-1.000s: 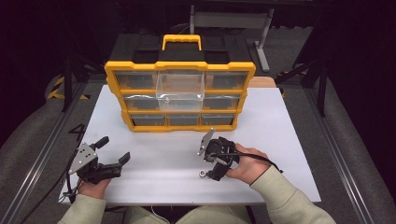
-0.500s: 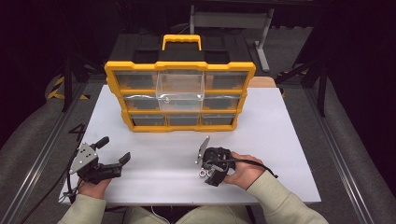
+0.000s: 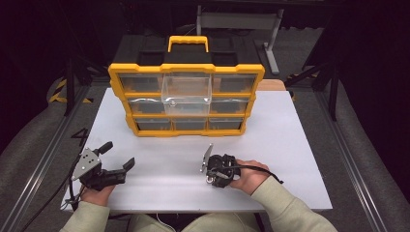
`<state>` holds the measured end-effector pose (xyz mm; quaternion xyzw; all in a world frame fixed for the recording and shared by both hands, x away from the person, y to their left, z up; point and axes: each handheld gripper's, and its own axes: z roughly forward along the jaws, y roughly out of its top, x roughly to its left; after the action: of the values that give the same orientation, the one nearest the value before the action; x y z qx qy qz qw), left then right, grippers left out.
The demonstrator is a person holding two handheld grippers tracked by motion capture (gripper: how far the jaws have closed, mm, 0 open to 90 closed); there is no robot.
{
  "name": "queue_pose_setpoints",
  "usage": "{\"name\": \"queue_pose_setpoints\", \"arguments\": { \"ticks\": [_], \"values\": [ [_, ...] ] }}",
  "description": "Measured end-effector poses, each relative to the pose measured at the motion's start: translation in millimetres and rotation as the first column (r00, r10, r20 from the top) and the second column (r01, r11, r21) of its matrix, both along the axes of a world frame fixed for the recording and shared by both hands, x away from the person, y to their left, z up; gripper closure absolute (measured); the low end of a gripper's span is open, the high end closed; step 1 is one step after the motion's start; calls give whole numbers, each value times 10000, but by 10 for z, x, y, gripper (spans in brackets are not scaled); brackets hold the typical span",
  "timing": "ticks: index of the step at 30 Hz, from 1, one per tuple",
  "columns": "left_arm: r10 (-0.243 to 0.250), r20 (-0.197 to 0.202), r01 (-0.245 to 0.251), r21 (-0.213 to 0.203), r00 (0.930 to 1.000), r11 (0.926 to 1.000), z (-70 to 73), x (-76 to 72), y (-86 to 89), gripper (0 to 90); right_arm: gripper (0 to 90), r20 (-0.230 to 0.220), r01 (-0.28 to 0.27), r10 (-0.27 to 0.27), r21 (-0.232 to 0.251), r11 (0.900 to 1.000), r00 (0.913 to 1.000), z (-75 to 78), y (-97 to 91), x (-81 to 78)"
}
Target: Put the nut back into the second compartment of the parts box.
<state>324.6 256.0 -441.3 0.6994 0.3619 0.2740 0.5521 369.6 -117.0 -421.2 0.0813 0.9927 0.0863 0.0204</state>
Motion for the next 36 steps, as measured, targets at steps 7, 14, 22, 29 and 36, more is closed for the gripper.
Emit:
{"name": "queue_pose_setpoints", "arguments": {
  "ticks": [7, 14, 22, 29, 36],
  "values": [
    [-11, 11, 11, 22, 10000, 10000, 1, 4, -1, 36, 695, 80, -24, 24, -49, 10000, 10000, 131, -14, -5],
    [8, 23, -8, 25, 10000, 10000, 2, 2, -1, 36, 695, 202, -21, 18, 159, 9999, 9998, 460, -42, 5],
    [51, 30, -51, -11, 10000, 10000, 3, -2, 2, 36, 695, 302, -37, 21, 513, 9987, 9995, 822, -40, 13],
    [57, 54, -57, -38, 10000, 10000, 3, -4, 1, 36, 695, 382, -41, 23, 454, 9990, 9993, 1105, -16, 24],
    [86, 55, -86, -50, 9999, 10000, 2, -5, 6, 36, 695, 529, -74, 51, 442, 9990, 9986, 1398, 6, 53]
  ]
}}
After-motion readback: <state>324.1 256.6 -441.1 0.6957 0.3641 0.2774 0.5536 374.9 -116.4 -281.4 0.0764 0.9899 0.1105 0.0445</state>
